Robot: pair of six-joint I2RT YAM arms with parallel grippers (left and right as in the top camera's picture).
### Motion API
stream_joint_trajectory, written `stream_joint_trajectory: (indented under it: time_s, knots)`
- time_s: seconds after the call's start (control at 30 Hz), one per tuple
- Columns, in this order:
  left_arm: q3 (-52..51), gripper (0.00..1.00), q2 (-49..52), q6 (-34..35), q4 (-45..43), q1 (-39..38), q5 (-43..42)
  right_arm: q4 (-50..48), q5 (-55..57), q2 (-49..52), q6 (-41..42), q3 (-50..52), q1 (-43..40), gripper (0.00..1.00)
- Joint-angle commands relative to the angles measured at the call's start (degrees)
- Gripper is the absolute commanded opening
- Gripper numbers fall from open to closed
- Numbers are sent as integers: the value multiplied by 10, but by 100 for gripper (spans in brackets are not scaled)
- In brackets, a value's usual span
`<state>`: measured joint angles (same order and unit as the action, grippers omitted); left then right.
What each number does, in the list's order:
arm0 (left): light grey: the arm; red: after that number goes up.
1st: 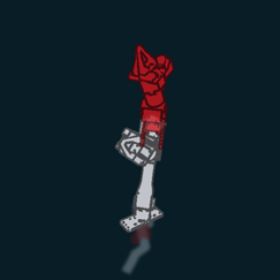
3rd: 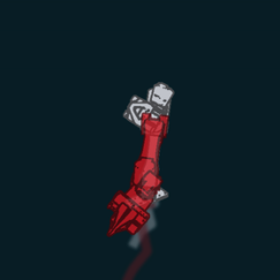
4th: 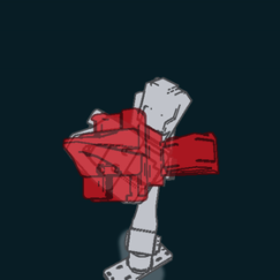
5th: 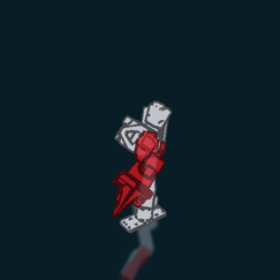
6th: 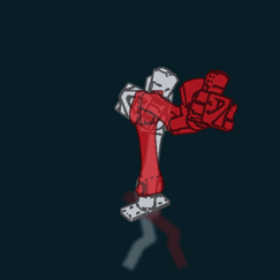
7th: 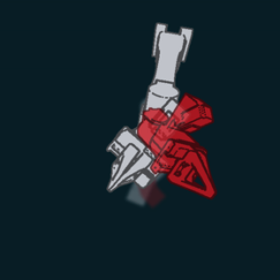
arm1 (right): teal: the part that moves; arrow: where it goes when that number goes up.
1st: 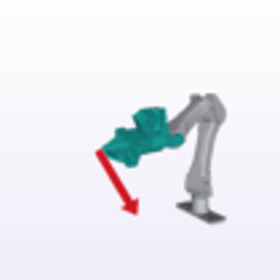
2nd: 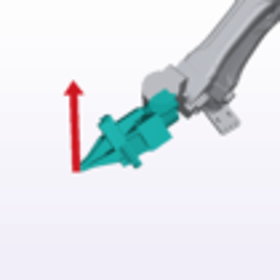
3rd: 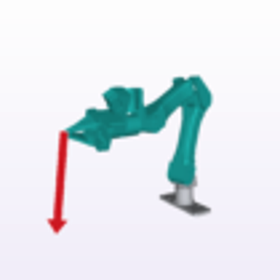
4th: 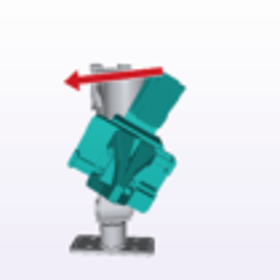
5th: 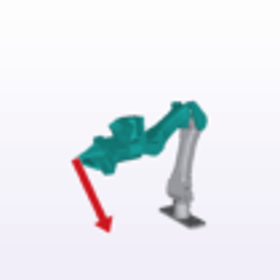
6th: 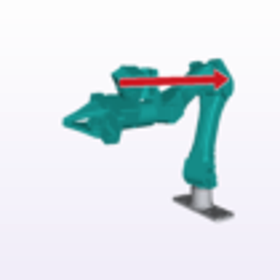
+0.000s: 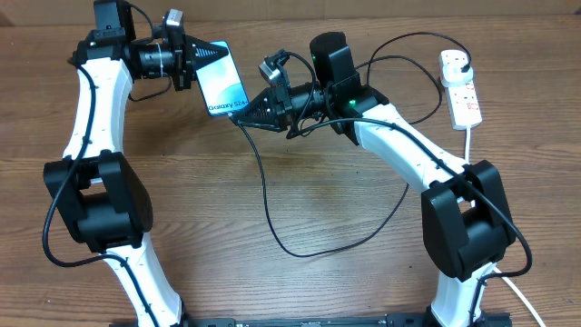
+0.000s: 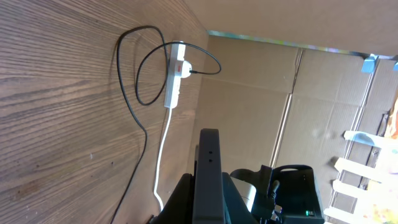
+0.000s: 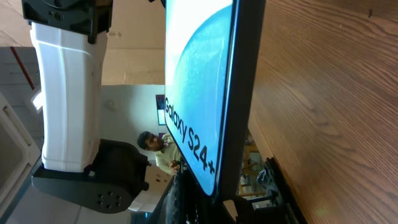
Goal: Plug charger to phone and switch on socket
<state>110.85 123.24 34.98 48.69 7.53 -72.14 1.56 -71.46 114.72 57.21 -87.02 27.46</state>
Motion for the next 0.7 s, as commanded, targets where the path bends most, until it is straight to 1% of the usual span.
stream_joint_trajectory:
  time_s: [0.0, 0.23, 0.67]
  knots:
    - [9, 5, 1, -7, 7, -18, -30, 3, 63, 3, 0, -11, -6, 4]
    - [9, 4, 1, -1, 8, -1, 37, 17, 63, 3, 0, -11, -6, 4]
    - [9, 4, 1, 13, 8, 3, 85, 18, 74, 3, 5, -11, -6, 4]
